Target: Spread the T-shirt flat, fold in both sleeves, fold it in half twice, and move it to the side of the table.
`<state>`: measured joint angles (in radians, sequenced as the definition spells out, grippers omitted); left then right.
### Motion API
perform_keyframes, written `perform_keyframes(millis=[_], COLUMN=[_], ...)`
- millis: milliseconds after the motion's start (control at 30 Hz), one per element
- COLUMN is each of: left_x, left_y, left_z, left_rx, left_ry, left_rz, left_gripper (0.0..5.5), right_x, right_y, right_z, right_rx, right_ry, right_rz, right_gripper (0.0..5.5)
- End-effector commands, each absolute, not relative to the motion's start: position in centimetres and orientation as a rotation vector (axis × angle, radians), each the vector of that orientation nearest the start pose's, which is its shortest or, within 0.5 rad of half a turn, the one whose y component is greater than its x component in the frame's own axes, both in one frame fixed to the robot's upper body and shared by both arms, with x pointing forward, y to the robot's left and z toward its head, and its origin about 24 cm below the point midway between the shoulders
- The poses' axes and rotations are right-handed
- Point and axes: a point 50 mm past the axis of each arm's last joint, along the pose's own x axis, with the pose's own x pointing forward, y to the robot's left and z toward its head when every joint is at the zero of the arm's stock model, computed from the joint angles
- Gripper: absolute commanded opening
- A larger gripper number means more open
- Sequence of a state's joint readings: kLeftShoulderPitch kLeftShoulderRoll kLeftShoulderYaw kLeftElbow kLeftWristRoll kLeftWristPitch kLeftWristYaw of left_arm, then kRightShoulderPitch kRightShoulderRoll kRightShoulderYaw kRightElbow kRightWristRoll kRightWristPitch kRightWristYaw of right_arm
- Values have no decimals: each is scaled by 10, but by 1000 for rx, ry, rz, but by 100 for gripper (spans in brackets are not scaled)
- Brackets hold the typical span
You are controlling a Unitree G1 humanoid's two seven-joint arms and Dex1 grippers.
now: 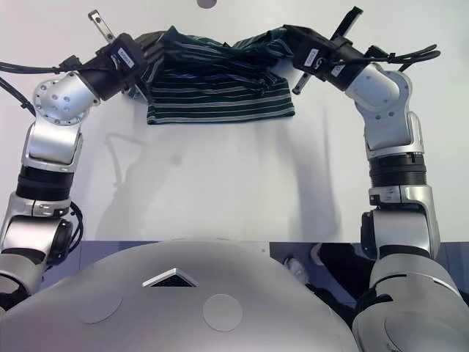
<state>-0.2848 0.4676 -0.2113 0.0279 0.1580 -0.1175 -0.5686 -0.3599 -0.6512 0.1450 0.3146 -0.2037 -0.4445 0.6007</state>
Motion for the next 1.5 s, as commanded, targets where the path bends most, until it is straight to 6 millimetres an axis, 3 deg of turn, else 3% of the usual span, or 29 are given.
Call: perform_keyframes(millis=[33, 200, 300, 400, 533, 567, 700, 867, 933, 1033, 1167, 1267, 1333, 1400, 1500], left_x=[283, 266, 232, 199, 181, 176, 120, 97, 106, 139, 172, 200, 241, 280, 321], left_y=[136, 124, 129, 145, 167, 168, 161, 143, 133, 123, 164, 170, 162, 148, 126], left_z=[50, -1, -21, -22, -17, -13, 2, -6, 0, 36, 116, 156, 166, 163, 150], left_rx=[872, 1001, 1029, 982, 1013, 994, 698, 484, 495, 569, 740, 793, 844, 882, 925], left_ry=[-5, 163, 382, 595, 753, 755, 729, 764, 725, 584, 518, 424, 328, 268, 217], left_rz=[-836, -1052, -1401, -1677, -1822, -1853, -2049, -2087, -2066, -1980, -1924, -1835, -1642, -1423, -1207], left_gripper=[0, 0, 0, 0, 0, 0, 0, 0, 0, 0, 0, 0, 0, 0, 0], right_x=[297, 281, 257, 234, 212, 205, 148, 121, 124, 142, 167, 194, 221, 253, 294], right_y=[-201, -203, -210, -215, -221, -222, -216, -206, -199, -193, -195, -211, -218, -218, -208], right_z=[67, 22, 10, 13, 19, 20, 25, 43, 62, 105, 144, 165, 165, 157, 144], right_rx=[-1087, -1188, -1142, -1082, -1059, -1048, -859, -749, -741, -749, -771, -793, -864, -959, -1044], right_ry=[-9, 232, 403, 499, 554, 569, 659, 731, 724, 690, 652, 600, 503, 411, 329], right_rz=[885, 1105, 1313, 1477, 1571, 1595, 1780, 1868, 1856, 1780, 1640, 1524, 1411, 1279, 1135], right_gripper=[2, 2, 2, 2, 2, 2, 2, 2, 2, 2, 2, 2, 2, 2, 2])
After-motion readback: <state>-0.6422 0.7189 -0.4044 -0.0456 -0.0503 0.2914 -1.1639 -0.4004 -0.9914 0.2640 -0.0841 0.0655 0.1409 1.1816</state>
